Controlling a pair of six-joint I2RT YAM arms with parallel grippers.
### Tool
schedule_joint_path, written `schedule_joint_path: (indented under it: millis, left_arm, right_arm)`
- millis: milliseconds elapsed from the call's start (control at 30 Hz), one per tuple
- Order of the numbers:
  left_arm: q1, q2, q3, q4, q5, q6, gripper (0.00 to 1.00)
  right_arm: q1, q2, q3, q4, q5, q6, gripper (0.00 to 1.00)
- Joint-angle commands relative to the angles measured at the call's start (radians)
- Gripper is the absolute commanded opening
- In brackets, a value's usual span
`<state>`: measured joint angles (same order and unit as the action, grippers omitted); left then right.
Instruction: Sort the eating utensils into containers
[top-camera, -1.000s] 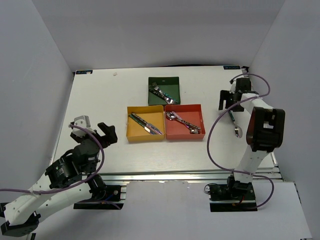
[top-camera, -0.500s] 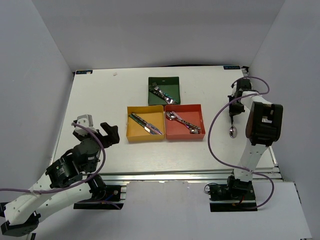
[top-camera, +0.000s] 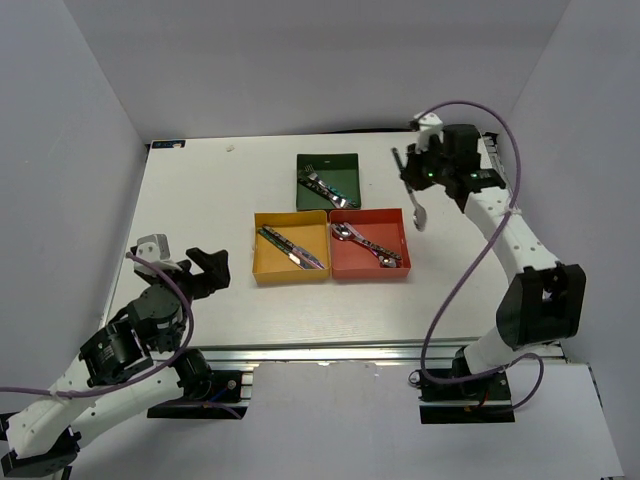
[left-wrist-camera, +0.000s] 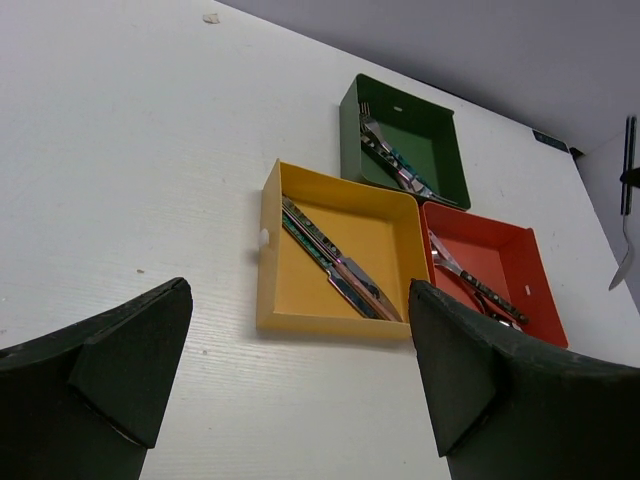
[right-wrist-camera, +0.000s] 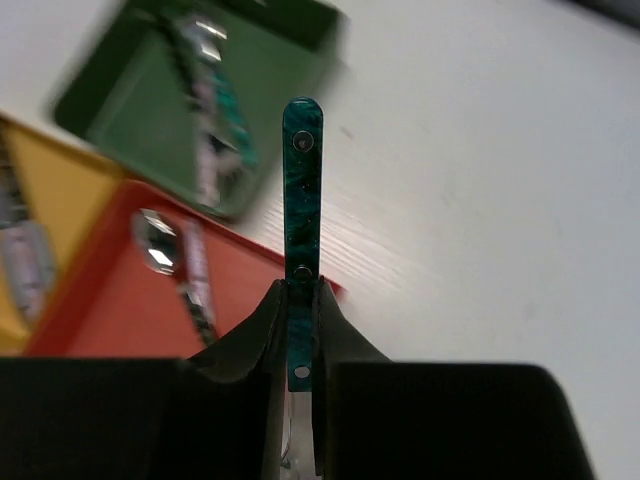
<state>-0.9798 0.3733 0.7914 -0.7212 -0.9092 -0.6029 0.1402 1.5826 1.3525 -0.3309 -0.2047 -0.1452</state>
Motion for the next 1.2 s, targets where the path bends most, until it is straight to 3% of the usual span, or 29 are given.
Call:
schedule_joint_path:
  millis: [0,233,467,700,733,900,933,967,1000,1033,1167]
  left_arm:
    - [0.001,0.007,-0.009,0.006,-0.026,-0.001,0.98]
    - [0.001,0.070,0.003,-0.024,-0.069,-0.034,0.98]
    - [0.001,0.081,0.002,-0.030,-0.080,-0.041,0.98]
    - [0.001,0.113,0.008,-0.043,-0.092,-0.052,0.98]
    - [0.001,0.113,0.006,-0.043,-0.094,-0.054,0.98]
    - [0.001,0.111,0.008,-0.044,-0.097,-0.057,0.98]
    - [0.001,0.113,0.008,-0.044,-0.097,-0.057,0.98]
    - [0.001,0.113,0.006,-0.044,-0.097,-0.057,0.98]
    - [0.001,0.115,0.006,-0.044,-0.097,-0.057,0.98]
    - [0.001,0.118,0.006,-0.043,-0.097,-0.055,0.98]
    - [0.001,0.131,0.009,-0.047,-0.105,-0.060,0.98]
  right_arm:
    - [0.119,-0.039,0.031,0.018,-0.116,-0.117,0.00]
    - [0.335,-0.052,-0.016,0.075,0.040,-0.146,0.00]
    - [0.348,-0.023,-0.107,0.171,-0.021,-0.171,0.00]
    - [0.363,0.008,-0.130,0.130,-0.003,-0.188,0.01]
    - [0.363,0.002,-0.134,0.122,0.016,-0.189,0.10]
    - [0.361,-0.018,-0.138,0.069,0.019,-0.203,0.23]
    - [0.361,-0.021,-0.141,0.064,0.002,-0.200,0.32]
    - [0.363,-0.024,-0.142,0.052,-0.016,-0.198,0.49]
    - [0.363,-0.029,-0.148,0.049,-0.028,-0.198,0.77]
    - [0.363,-0.038,-0.148,0.043,-0.025,-0.194,0.89]
    - [0.363,-0.104,-0.151,0.049,-0.010,-0.182,0.89]
